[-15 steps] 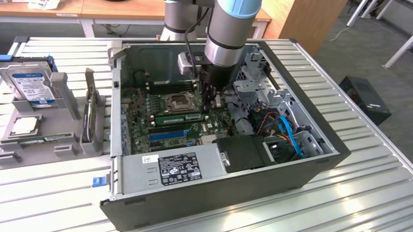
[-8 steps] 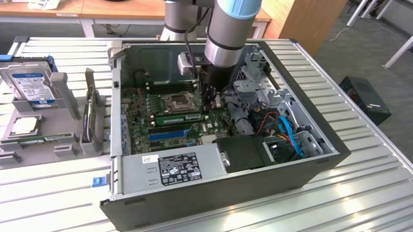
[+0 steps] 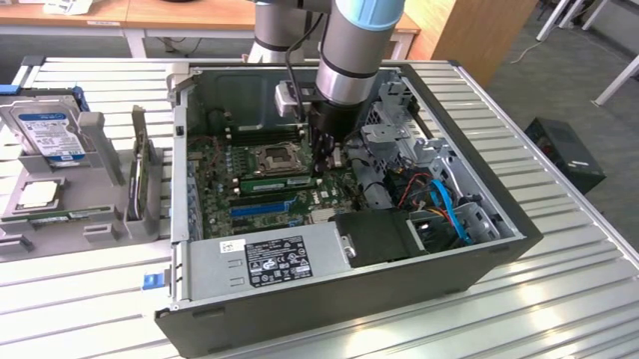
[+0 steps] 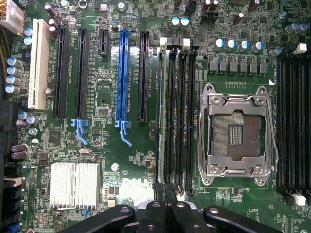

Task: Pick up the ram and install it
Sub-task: 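Press down the ram until it locks into place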

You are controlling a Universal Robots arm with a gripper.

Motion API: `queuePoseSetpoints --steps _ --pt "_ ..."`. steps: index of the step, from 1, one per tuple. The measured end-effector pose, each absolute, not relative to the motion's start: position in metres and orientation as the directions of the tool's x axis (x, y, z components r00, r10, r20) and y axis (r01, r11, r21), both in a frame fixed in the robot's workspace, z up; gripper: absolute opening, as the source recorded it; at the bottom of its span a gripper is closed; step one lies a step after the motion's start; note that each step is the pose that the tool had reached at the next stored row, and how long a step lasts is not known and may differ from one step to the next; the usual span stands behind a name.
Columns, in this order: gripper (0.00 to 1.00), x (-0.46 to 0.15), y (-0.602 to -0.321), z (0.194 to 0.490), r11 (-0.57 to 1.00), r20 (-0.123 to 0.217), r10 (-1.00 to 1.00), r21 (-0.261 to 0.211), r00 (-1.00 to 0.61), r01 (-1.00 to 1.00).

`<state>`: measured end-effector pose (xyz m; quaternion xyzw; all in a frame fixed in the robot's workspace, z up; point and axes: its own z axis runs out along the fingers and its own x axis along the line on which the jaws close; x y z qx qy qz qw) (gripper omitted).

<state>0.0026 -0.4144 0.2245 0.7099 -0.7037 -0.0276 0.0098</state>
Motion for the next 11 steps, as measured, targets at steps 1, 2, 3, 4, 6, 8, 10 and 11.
queuePoseSetpoints --steps 1,2,3,4,6,8,10,11 --pt "0.1 0.0026 -0.4145 0.2244 -0.009 -0.025 -1.0 0.053 0.008 -0.999" --pt "0.1 0.0026 -0.4145 0.2243 -0.009 -0.025 -1.0 0.053 0.008 -0.999" --pt "0.1 0.0026 -0.4144 0.2242 -0.009 -0.025 -1.0 0.053 0.008 -0.999" --pt "0.1 0.0026 -0.4145 0.2242 -0.009 -0.025 -1.0 0.053 0.008 -0.999" --pt "0.1 0.0026 -0.4145 0.2242 -0.009 -0.025 -1.0 0.053 0.008 -0.999" --pt "0.1 0.0026 -0.4144 0.2238 -0.009 -0.026 -1.0 0.053 0.008 -0.999" --pt "0.1 0.0026 -0.4145 0.2232 -0.009 -0.026 -1.0 0.053 0.008 -0.999" --pt "0.1 0.0026 -0.4145 0.2231 -0.009 -0.026 -1.0 0.053 0.008 -0.999"
